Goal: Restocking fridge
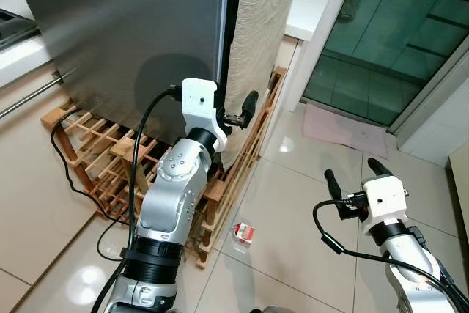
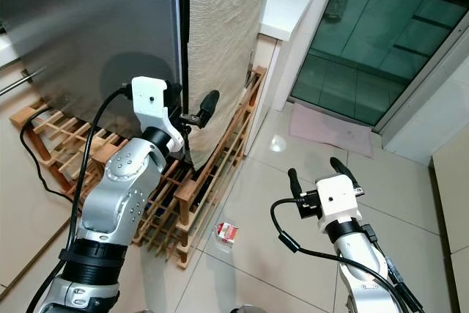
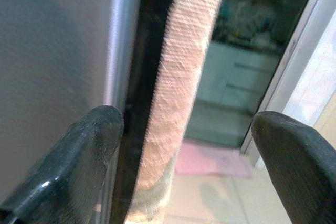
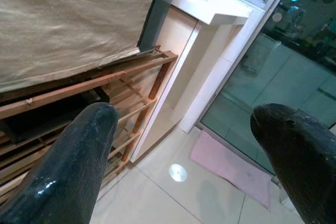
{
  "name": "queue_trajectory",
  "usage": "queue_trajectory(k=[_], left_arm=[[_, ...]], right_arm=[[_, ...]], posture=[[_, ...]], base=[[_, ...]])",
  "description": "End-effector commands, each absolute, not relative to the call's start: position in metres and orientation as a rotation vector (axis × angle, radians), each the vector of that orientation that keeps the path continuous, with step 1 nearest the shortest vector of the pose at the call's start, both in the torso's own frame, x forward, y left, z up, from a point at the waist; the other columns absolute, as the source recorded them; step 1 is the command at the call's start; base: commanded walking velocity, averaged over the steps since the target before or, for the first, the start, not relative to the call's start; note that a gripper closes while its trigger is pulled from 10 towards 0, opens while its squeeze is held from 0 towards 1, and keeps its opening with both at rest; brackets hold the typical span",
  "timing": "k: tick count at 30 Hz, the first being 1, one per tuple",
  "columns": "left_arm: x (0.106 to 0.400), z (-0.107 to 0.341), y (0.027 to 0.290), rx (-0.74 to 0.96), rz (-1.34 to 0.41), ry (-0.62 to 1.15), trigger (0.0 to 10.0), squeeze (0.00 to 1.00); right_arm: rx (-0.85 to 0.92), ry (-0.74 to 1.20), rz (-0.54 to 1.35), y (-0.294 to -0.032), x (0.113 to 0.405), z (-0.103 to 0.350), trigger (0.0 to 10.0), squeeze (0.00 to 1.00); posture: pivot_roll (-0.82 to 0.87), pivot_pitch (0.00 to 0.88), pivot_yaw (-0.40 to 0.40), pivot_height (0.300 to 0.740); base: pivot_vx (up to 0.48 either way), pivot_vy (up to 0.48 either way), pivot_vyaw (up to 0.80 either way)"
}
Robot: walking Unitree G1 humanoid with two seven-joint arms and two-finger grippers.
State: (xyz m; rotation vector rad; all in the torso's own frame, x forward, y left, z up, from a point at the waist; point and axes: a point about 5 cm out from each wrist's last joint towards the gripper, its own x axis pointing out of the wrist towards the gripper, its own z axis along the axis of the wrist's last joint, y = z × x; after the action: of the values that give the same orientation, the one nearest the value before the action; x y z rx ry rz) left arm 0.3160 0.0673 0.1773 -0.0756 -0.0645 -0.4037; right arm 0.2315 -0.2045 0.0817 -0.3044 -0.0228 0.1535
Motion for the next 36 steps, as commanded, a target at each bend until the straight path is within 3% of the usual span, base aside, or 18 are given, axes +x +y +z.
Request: queue_trajectory(k=[1, 7, 10, 21, 29, 33, 36], left_arm=[[0.315, 0.178, 0.051, -0.051, -0.448, -0.037, 10.0, 0.0], [0.304, 0.186, 0.03, -0.045, -0.593, -0.079, 10.0, 0.0], [0.292, 0.197, 0.017, -0.058, -0.747, -0.122, 10.0, 0.0], [0.279, 0.215, 0.005, -0.121, -0.951, -0.155, 10.0, 0.0], [0.286, 0.207, 0.021, -0.033, -0.837, -0.165, 10.0, 0.0], [0.284, 0.188, 0.057, -0.05, -0.662, -0.133, 10.0, 0.0], [0.283, 0.184, 0.07, -0.07, -0.572, -0.136, 10.0, 0.0]], right_arm=[[-0.301, -0.017, 0.135, -0.21, 0.234, 0.083, 10.0, 0.0], [-0.296, -0.02, 0.135, -0.208, 0.235, 0.083, 10.0, 0.0], [-0.29, -0.016, 0.136, -0.205, 0.236, 0.083, 10.0, 0.0], [-0.272, 0.032, 0.16, -0.199, 0.232, 0.076, 10.0, 0.0], [-0.275, 0.025, 0.148, -0.197, 0.235, 0.079, 10.0, 0.0], [-0.278, 0.008, 0.127, -0.201, 0.238, 0.083, 10.0, 0.0], [-0.279, 0.008, 0.127, -0.201, 0.239, 0.083, 10.0, 0.0]], posture=[[-0.15, 0.037, -0.106, 0.732], [-0.15, 0.038, -0.102, 0.732], [-0.15, 0.039, -0.102, 0.732], [-0.15, 0.049, -0.095, 0.732], [-0.15, 0.047, -0.089, 0.732], [-0.13, 0.037, -0.089, 0.732], [-0.12, 0.033, -0.091, 0.732]], base=[[0.0, 0.0, 0.0], [0.0, 0.0, 0.0], [0.0, 0.0, 0.0], [0.0, 0.0, 0.0], [0.0, 0.0, 0.0], [0.0, 0.0, 0.0], [0.0, 0.0, 0.0]])
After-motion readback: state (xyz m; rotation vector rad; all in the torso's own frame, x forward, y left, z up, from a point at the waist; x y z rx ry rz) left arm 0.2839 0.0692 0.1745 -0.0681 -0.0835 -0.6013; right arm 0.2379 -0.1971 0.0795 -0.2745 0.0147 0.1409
